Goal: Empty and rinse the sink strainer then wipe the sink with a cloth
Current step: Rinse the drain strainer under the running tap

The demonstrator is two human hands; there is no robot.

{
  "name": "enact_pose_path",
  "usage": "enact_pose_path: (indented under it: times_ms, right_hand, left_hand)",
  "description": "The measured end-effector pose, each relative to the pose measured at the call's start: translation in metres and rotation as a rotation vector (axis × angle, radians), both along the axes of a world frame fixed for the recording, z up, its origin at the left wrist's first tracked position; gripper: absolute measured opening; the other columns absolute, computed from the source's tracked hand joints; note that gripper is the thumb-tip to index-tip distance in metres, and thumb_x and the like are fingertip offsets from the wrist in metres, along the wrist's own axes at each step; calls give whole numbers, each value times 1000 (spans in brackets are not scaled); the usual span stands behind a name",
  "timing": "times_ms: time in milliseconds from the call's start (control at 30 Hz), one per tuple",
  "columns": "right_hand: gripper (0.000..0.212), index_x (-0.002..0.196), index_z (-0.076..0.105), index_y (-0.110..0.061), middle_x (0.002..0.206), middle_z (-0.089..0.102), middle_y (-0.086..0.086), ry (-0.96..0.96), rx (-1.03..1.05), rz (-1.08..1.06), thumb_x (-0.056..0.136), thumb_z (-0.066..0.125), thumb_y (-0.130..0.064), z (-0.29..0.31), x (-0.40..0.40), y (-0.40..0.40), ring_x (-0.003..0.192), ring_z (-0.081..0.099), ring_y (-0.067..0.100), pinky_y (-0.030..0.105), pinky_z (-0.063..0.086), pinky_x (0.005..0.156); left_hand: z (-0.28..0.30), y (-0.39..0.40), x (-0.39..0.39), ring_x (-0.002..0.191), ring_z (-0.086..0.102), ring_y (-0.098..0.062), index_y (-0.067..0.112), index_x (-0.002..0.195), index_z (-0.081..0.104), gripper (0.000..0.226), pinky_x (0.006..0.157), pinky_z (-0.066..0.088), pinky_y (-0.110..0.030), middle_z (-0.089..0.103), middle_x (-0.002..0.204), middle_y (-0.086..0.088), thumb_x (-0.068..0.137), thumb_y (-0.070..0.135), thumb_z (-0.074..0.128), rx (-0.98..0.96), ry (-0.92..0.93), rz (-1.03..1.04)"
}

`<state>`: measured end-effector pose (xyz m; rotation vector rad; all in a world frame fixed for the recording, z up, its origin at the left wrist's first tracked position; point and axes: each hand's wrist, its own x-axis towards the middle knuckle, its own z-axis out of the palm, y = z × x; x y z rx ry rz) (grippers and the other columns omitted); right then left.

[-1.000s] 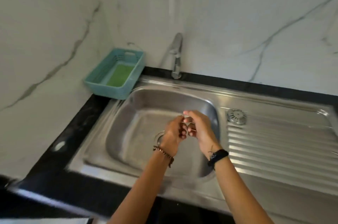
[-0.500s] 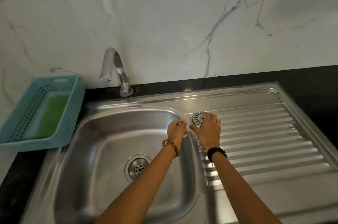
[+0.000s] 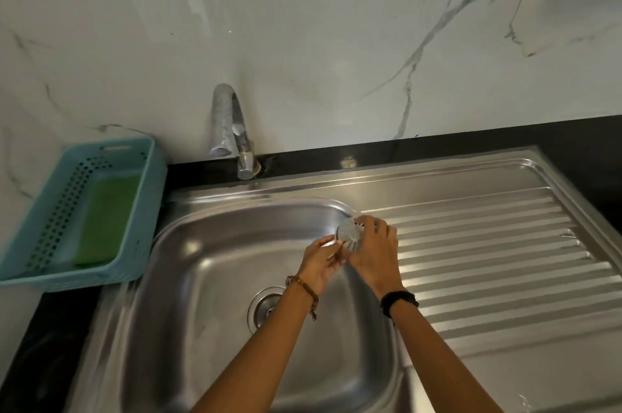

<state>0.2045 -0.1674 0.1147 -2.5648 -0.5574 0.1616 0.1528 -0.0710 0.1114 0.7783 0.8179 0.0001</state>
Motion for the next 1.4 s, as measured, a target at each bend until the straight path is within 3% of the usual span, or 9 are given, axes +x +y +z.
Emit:
enact_pose_path:
  times_ms: [167, 300, 533, 700, 833, 933, 1000, 1100, 1400]
  right_hand:
    - [56, 131, 43, -21, 134, 44, 4, 190, 280, 266, 81, 67, -32, 20, -20, 61, 126, 35, 23, 27, 28, 100]
    - [66, 142, 31, -18, 144, 37, 7, 207, 423, 328, 85, 64, -24, 50, -14, 131, 133, 29, 23, 36, 27, 111]
    - [79, 149, 5, -9, 151, 25, 13, 113, 188, 518, 89, 56, -13, 55, -20, 192, 131, 27, 30, 42, 26, 110]
    - [65, 146, 23, -16, 146, 31, 16, -33, 49, 687, 89, 50, -4, 60, -2, 196, 127, 36, 32, 47, 33, 108]
    - [33, 126, 54, -11, 118, 47, 10, 163, 410, 319, 94, 48, -8, 51, -5, 175, 90, 53, 13, 12, 45, 73]
    - [24, 99, 65, -8, 97, 61, 7, 328, 256, 127, 96, 48, -25, 19, -25, 147, 83, 59, 18, 18, 43, 71]
    - [35, 77, 62, -12, 67, 60, 2, 565, 236, 98, 96, 46, -36, 5, -37, 133, 57, 55, 11, 19, 41, 58]
    - [31, 85, 64, -13, 57, 58, 2, 769, 377, 38, 96, 47, -36, -1, -49, 126, 40, 49, 4, 11, 39, 40]
    - [17, 98, 65, 5, 76, 68, 10, 785, 445, -6, 89, 59, -9, -18, -64, 112, 61, 65, 15, 18, 56, 59]
  left_hand:
    - [-5, 59, -47, 85, 62, -17, 10, 93, 59, 13, 89, 46, -35, 64, 92, -8, 93, 3, 47, -44, -50, 95]
    - [3, 106, -75, 76, 69, -15, 6, 101, 60, 15, 69, 56, -25, 71, 84, -6, 90, 1, 51, 32, -69, 198]
    - [9, 141, -86, 73, 71, -12, 9, 97, 60, 13, 65, 59, -23, 74, 82, -4, 89, 3, 53, 47, -104, 187]
    - [1, 143, -81, 81, 68, -13, 8, 105, 59, 18, 67, 58, -21, 68, 94, -6, 89, 4, 53, 21, -88, 141]
    - [-14, 141, -86, 66, 70, -9, 11, 98, 58, 16, 61, 59, -22, 67, 90, -6, 88, 1, 53, -22, -19, 170]
    - [-28, 140, -95, 61, 70, -9, 14, 93, 58, 14, 55, 58, -22, 71, 80, -4, 88, 1, 54, -64, 30, 184]
    - [-36, 136, -103, 61, 70, -8, 16, 92, 59, 15, 56, 58, -22, 74, 69, 1, 90, 2, 52, -81, 47, 158]
    - [-47, 130, -115, 64, 71, -10, 14, 103, 58, 19, 63, 58, -25, 74, 76, -1, 91, 3, 48, -95, 51, 136]
    - [-43, 125, -120, 95, 61, -19, -6, 127, 48, 35, 91, 49, -30, 59, 117, -17, 92, -5, 40, -111, -33, 320]
